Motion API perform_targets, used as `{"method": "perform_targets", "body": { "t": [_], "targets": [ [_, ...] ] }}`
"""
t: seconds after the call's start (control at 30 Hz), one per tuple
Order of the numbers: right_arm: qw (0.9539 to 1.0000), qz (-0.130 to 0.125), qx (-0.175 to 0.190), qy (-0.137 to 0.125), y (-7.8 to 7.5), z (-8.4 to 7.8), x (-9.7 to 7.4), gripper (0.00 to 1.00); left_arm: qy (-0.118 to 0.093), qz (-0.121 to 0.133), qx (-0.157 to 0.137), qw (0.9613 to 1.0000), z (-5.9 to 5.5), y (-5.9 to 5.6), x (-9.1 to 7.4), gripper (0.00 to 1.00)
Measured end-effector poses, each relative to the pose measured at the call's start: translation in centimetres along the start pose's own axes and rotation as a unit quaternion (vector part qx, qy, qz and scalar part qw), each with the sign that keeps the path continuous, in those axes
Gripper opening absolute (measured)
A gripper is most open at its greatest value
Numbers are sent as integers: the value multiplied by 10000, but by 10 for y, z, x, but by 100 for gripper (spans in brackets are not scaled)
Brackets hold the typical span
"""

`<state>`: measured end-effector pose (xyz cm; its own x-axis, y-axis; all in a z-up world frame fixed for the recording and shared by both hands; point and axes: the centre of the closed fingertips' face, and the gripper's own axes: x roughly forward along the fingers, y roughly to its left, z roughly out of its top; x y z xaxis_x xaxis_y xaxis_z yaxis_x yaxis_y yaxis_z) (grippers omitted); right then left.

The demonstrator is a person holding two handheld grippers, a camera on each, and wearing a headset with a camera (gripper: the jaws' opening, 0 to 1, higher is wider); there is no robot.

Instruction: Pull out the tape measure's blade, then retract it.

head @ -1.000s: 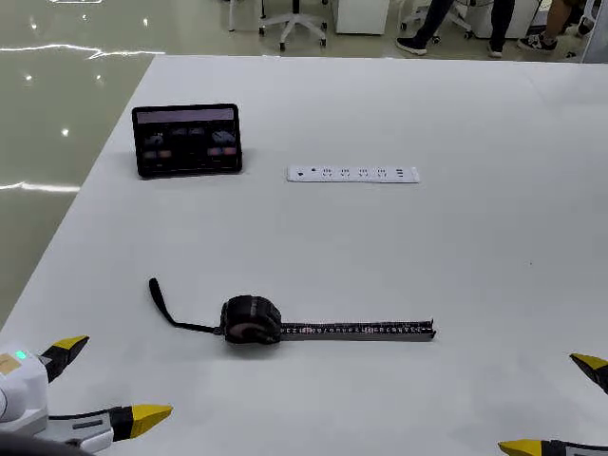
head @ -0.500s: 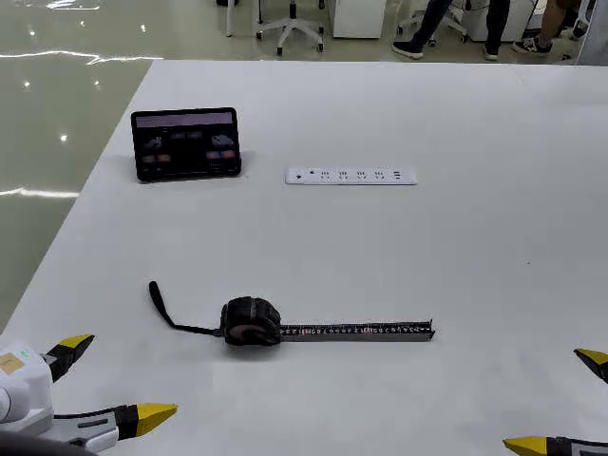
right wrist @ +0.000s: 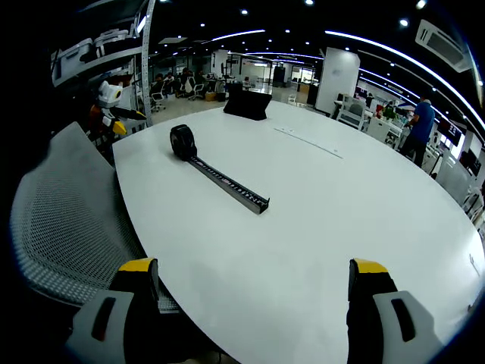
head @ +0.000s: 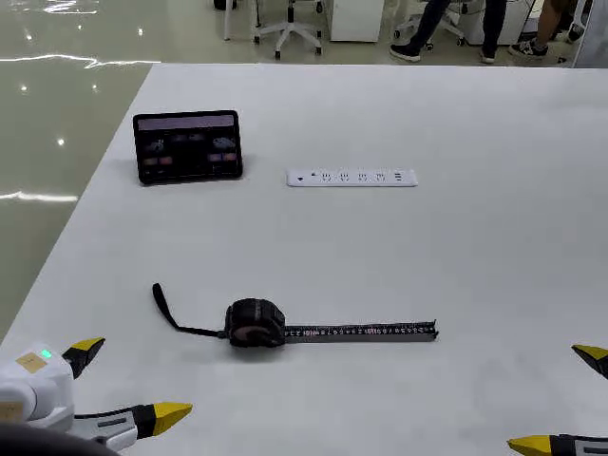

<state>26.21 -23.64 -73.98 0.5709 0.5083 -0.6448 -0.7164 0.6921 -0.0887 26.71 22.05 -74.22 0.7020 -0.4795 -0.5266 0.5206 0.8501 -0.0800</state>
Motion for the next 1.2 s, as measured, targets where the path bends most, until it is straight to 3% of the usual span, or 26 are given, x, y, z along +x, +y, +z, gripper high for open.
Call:
{"method": "perform_targets", "body": {
  "t": [0.17,0.37,0.57,0.63,0.73,0.97,1.2],
  "targets": [
    [9999,38,-119,54,-11,8,1,100,-91,-111,67,9999,16,-18,12,100],
    [9995,184,-232,70,-24,18,3,100,-173,-118,136,9997,34,-25,33,100],
    [9988,350,-338,43,-27,30,7,100,-66,117,21,9999,46,-27,51,100],
    [9981,452,-409,93,-25,31,11,99,-110,341,-154,9992,50,-23,56,99],
    [9966,575,-568,162,-24,33,18,99,-228,563,-92,9981,59,-24,64,98],
    [9926,755,-914,244,-27,43,30,96,-219,695,-118,9973,63,-36,79,99],
    [9859,1019,-1269,399,-30,47,44,100,-201,951,-366,9946,61,-34,89,99]
  ]
}}
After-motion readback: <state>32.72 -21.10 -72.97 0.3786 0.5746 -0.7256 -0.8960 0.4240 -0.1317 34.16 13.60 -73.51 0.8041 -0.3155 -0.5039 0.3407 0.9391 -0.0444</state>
